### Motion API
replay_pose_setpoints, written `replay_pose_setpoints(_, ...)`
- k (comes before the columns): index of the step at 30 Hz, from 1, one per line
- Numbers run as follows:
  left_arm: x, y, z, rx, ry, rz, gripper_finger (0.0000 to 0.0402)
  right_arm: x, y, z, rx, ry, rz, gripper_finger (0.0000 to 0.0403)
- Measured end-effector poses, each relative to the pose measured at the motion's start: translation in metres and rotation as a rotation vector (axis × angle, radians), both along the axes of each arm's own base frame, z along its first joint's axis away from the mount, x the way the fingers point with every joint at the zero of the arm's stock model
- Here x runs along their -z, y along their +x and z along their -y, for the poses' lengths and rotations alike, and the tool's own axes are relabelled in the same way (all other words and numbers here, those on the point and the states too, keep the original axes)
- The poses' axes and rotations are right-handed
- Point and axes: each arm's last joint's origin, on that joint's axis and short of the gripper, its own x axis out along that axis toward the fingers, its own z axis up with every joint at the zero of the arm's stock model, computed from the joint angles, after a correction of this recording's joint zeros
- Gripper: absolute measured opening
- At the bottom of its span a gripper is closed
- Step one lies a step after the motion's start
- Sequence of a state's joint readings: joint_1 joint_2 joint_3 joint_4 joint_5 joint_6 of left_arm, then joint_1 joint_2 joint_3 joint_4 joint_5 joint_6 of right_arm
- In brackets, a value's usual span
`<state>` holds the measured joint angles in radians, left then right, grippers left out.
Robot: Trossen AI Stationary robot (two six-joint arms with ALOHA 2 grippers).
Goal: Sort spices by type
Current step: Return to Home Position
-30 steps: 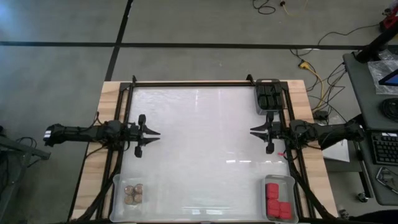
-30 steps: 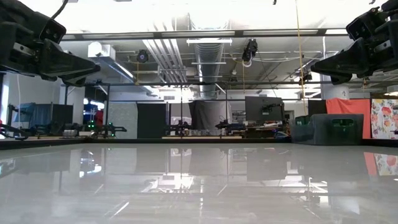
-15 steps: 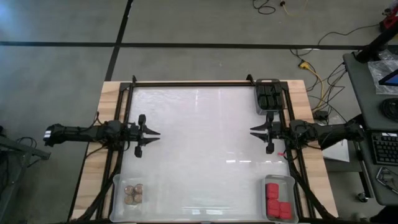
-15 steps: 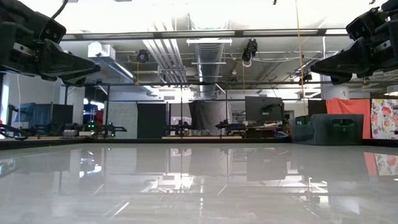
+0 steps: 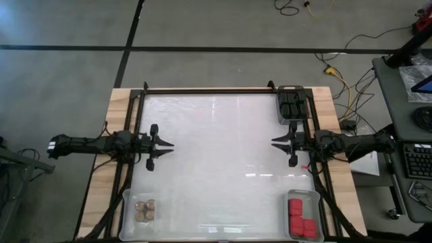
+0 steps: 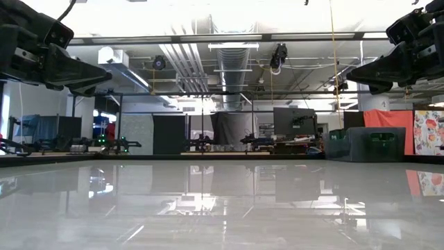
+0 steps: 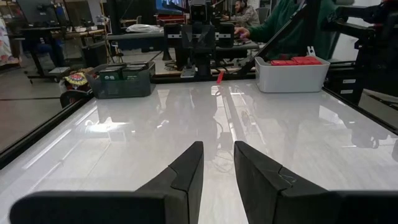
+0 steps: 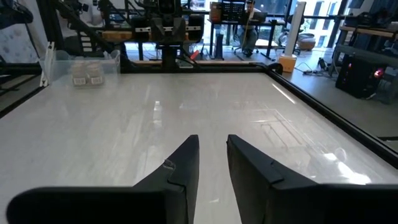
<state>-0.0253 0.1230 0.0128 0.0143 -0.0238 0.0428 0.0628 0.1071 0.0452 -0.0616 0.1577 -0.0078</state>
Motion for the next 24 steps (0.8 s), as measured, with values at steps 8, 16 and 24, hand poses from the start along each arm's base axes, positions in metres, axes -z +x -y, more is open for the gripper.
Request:
replay_pose_setpoints(8, -0.0001, 0.0, 0.0, 0.0, 0.0, 0.0, 0.0075, 0.0, 0.0, 0.0, 0.0, 0.0, 0.0, 0.006)
replay_pose_setpoints(16, -0.0001, 0.0, 0.0, 0.0, 0.0, 0.0, 0.0075, 0.0, 0.0, 0.0, -0.001, -0.002, 0.0, 0.0067)
replay_pose_setpoints(24, 0.0, 0.0, 0.0, 0.0, 0.0, 0.0, 0.0075, 0.0, 0.0, 0.0, 0.0, 0.0, 0.0, 0.0084)
